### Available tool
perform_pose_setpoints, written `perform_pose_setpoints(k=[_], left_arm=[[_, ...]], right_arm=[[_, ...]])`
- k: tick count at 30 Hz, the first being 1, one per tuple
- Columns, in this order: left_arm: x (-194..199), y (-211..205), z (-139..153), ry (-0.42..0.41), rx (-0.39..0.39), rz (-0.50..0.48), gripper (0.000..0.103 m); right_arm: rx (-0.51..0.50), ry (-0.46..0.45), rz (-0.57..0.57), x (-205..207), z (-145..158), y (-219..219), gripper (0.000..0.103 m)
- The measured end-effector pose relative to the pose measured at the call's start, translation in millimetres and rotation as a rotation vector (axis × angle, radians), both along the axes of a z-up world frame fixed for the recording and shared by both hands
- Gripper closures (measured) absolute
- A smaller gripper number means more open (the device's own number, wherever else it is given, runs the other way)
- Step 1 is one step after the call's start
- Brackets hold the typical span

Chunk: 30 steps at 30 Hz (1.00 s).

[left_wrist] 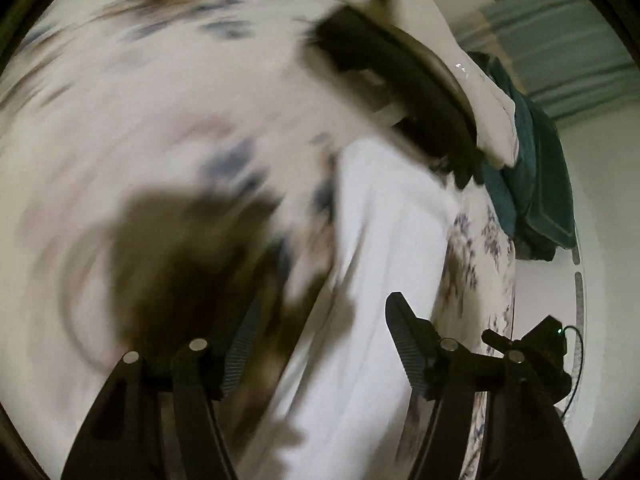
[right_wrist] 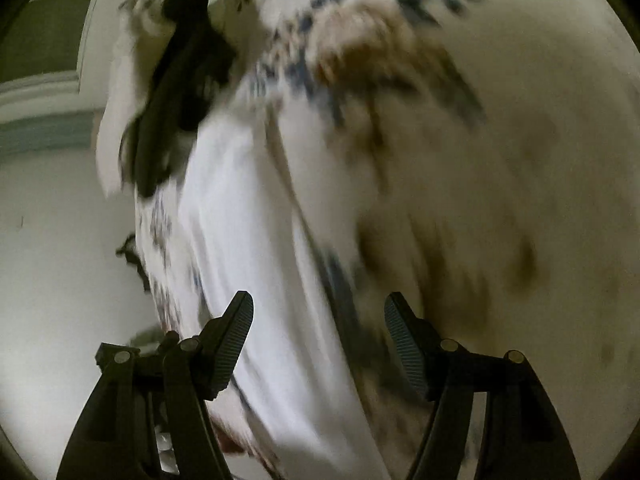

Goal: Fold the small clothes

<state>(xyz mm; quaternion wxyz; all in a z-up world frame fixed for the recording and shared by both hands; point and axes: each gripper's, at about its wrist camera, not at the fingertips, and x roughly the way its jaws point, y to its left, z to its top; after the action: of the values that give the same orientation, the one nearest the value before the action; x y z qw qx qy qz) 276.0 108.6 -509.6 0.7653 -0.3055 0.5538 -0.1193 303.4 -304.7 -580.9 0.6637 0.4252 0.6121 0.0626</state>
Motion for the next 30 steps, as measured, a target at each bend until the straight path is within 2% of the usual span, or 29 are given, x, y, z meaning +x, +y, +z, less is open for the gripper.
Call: perform_pose_setpoints(k=[3,7,9,11,12,13,15,17,18,20,23,24,28,30], left_arm=[[75,-24,-18,-0.015,0.03,-0.074,0.041],[127,-46,-33,-0.021,0.084,-0.151,0.042],[138,-51,-36,-0.031,0.105,-0.179,0.042],[138,-48,-38,-0.037,0.099,-0.186,0.042],[139,-46,-40,-0.033,0.091,-0.183,0.042],[143,-45,-44,-0.03,0.079,-0.184,0.042],[145,-41,-48,-0.027,0.06,-0.185,0.041],[148,-38,-48,-0.03,0.046,-0.189,0.041],[148,-36,-47,-0.032,0.036,-0.189,0.041],[147,-33,-45,-0.032,0.012,-0.187,0.041],[139,-25,-46,-0.021,-0.108,-0.175,0.041],[138,-24,-49,-0.014,-0.136,-0.175,0.041],[140,-29,-60,-0.016,-0.18,-0.194,0.041],[146,-33,-59,-0.03,-0.191,-0.204,0.041]], right_arm=[[-0.022,-0.023,-0.031,43,0,-8,0.033],[-0.02,-0.033,0.004,87,-14,-15,0.033],[-0.035,-0.033,0.057,104,-20,-1,0.033],[-0.066,-0.013,0.16,131,-32,19,0.035],[-0.095,-0.012,0.19,142,-36,27,0.044],[-0.141,-0.01,0.208,151,-38,32,0.051],[-0.238,-0.004,0.229,176,-48,42,0.052],[-0.275,-0.005,0.203,192,-49,44,0.053],[-0.264,-0.008,0.174,198,-44,40,0.053],[-0.179,-0.032,0.133,197,-33,32,0.053],[-0.04,-0.083,0.11,183,-19,15,0.047],[-0.001,-0.079,0.125,177,-22,11,0.041],[0.075,0.0,0.23,162,-47,17,0.041],[0.104,-0.002,0.288,162,-58,29,0.041]])
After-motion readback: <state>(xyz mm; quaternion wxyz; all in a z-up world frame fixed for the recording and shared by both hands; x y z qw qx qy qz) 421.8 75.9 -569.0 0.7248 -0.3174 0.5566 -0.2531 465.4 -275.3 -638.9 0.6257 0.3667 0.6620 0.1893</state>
